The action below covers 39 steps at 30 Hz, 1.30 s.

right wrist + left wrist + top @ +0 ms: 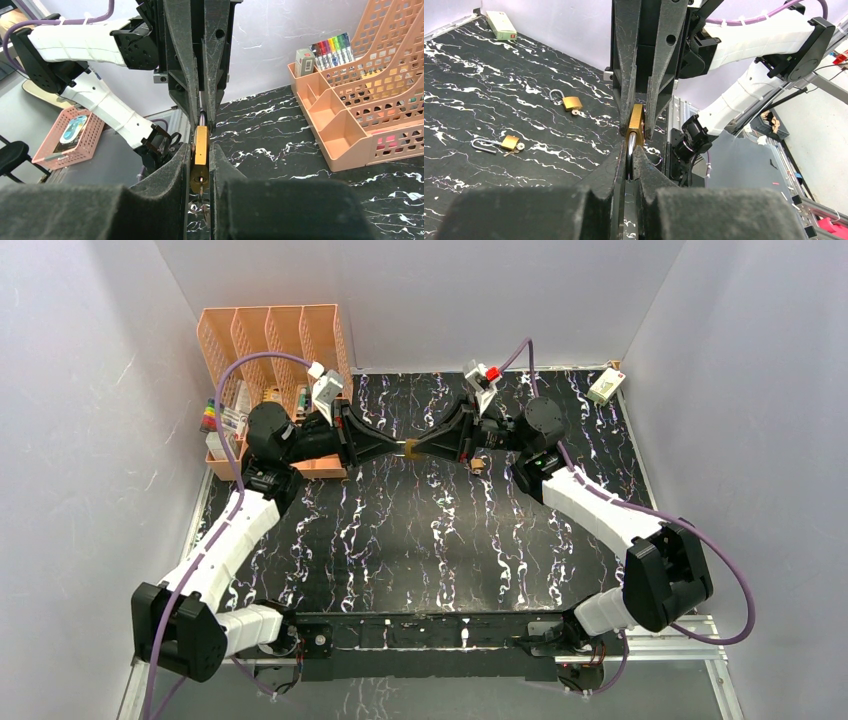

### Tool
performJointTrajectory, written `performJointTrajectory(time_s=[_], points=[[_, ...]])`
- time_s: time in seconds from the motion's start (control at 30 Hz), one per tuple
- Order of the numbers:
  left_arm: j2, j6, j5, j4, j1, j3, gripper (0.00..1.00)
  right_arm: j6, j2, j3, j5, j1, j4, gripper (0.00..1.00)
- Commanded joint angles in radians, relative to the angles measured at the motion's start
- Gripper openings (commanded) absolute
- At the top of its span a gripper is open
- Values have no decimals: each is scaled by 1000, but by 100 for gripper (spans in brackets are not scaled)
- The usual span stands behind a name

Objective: Lock with the key
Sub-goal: Lock the lock.

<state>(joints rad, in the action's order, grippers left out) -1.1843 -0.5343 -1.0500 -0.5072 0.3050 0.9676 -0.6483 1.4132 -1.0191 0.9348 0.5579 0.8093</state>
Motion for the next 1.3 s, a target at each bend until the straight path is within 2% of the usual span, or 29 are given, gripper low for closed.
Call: performJointTrajectory(time_s=[0.0,0.27,0.4,0.47,0.57,0.67,0.8,0.97,1.13,1.17,1.27], points=[[49,3,27,-25,-4,-7,0,24,-43,-19,19,6,40,0],[43,9,19,-33,-5,-8,0,35,-12,-45,13,21,15,0],[60,141,70,126,-7,33,0,-9,-17,-2,9,-4,96,0],[68,140,80,112,-8,31,0,-11,-16,4,-9,-7,99,0],[26,45,35,-10,-7,13,0,-38,46,-19,4,36,137,0],[21,60,29,33,-6,6,0,-89,63,-28,23,40,203,0],[62,83,56,37,-7,-19,0,64,-16,-24,-65,32,20,0],[17,37,23,-16,-6,-9,0,-29,44,-32,-12,32,129,0],[45,60,47,11,-6,-10,0,54,1,-38,-29,31,17,0],[52,71,56,21,-7,-8,0,73,-4,-47,-18,29,-7,5],[68,88,84,33,-7,-3,0,116,-27,-52,-13,20,-57,30]])
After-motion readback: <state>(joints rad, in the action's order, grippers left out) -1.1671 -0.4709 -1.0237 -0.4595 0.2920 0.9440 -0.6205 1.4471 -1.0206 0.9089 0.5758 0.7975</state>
